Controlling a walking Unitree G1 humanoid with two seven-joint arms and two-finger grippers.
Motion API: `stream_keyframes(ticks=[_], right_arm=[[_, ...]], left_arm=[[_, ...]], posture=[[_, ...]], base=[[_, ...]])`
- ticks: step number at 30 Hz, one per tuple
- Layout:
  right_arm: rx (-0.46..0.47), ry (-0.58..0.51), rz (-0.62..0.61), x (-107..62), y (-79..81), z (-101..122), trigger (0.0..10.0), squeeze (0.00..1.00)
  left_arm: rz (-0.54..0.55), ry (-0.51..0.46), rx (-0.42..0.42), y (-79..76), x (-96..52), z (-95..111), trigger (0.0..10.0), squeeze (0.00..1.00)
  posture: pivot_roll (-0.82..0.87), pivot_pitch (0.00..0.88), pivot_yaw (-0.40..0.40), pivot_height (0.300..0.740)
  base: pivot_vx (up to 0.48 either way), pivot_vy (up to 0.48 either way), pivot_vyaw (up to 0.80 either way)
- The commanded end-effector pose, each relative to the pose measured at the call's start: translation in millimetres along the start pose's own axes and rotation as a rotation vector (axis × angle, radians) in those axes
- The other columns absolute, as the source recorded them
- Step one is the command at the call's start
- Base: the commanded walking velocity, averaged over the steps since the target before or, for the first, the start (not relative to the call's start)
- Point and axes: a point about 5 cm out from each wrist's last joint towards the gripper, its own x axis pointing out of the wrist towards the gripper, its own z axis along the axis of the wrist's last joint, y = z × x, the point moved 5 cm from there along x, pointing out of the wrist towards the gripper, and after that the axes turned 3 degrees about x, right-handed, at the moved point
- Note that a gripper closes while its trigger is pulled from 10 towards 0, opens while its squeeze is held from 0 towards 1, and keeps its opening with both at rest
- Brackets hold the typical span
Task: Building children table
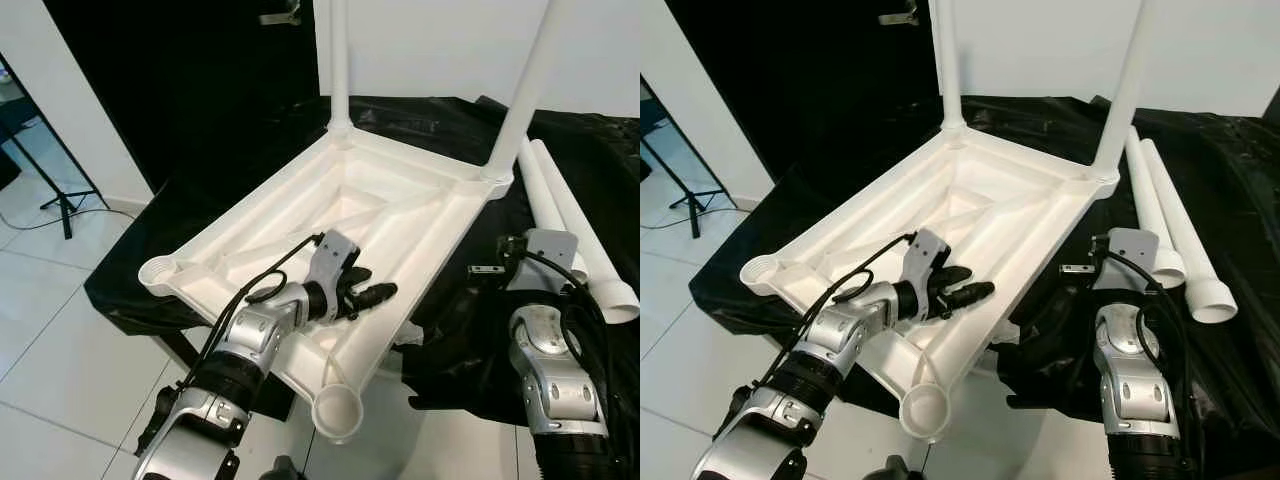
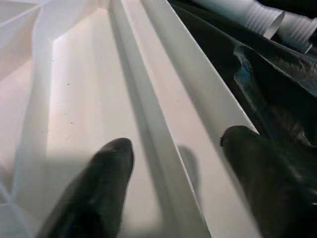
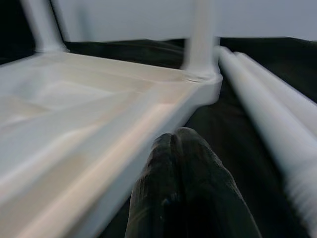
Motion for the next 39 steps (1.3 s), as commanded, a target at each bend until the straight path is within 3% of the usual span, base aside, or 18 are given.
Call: stream_keyframes(ticks=[1,4,5,12,20,21,27,29,31,34,39], right_arm=[[0.001,-0.006,-0.008,0.2,-2.2,4.2,10.0,0.0],[0.003,-0.011,-0.011,0.5,-3.1,7.1,10.0,0.0],[0.006,-0.015,-0.015,1.1,-4.2,9.3,10.0,0.0],[0.01,-0.015,-0.019,1.4,-4.4,13.0,10.0,0.0],[0.016,-0.033,-0.034,2.2,-7.3,21.9,10.0,0.0],[0.017,-0.036,-0.04,2.1,-8.4,23.0,10.0,0.0],[0.021,-0.04,-0.05,1.8,-9.9,24.8,10.0,0.0],[0.024,-0.04,-0.053,1.7,-10.1,25.8,10.0,0.0],[0.031,-0.041,-0.056,1.9,-10.0,27.9,10.0,0.0],[0.034,-0.042,-0.055,2.2,-9.7,28.9,10.0,0.0],[0.044,-0.041,-0.041,3.4,-5.5,30.2,10.0,0.0]], left_arm=[[-0.069,0.041,0.039,-3.9,-3.8,-2.6,10.0,1.0],[-0.043,0.055,0.05,0.1,-5.7,-3.1,10.0,1.0],[-0.037,0.072,0.056,0.5,-8.2,-4.6,10.0,0.0],[-0.055,0.146,0.074,-4.4,-11.9,-14.7,10.0,0.0],[-0.064,0.273,0.074,-12.2,-4.3,-23.9,10.0,0.0],[-0.068,0.305,0.076,-16.3,0.5,-28.6,0.4,0.0],[-0.051,0.379,0.088,-21.5,11.9,-41.2,0.0,0.0],[-0.017,0.403,0.087,-19.8,16.0,-44.7,0.5,0.0],[0.038,0.425,0.062,-17.7,23.9,-47.3,0.0,0.0],[0.063,0.421,0.044,-16.3,27.7,-46.2,0.0,0.0],[0.237,0.338,-0.067,-1.0,43.9,-32.7,0.0,0.0]], posture=[[0.09,0.0,0.044,0.74],[0.1,0.0,0.041,0.74],[0.11,0.0,0.038,0.74],[0.11,0.0,0.037,0.74],[0.1,0.0,0.043,0.74],[0.1,0.0,0.049,0.74],[0.09,0.0,0.054,0.74],[0.09,0.0,0.055,0.74],[0.09,0.0,0.055,0.74],[0.09,0.0,0.054,0.74],[0.09,0.0,0.05,0.74]], base=[[0.0,0.0,0.0],[0.0,0.0,0.0],[0.0,0.0,0.0],[0.0,0.0,0.0],[0.0,0.0,0.0],[0.0,0.0,0.0],[0.0,0.0,0.0],[0.0,0.0,0.0],[0.0,0.0,0.0],[0.0,0.0,0.0],[0.0,0.0,0.0]])
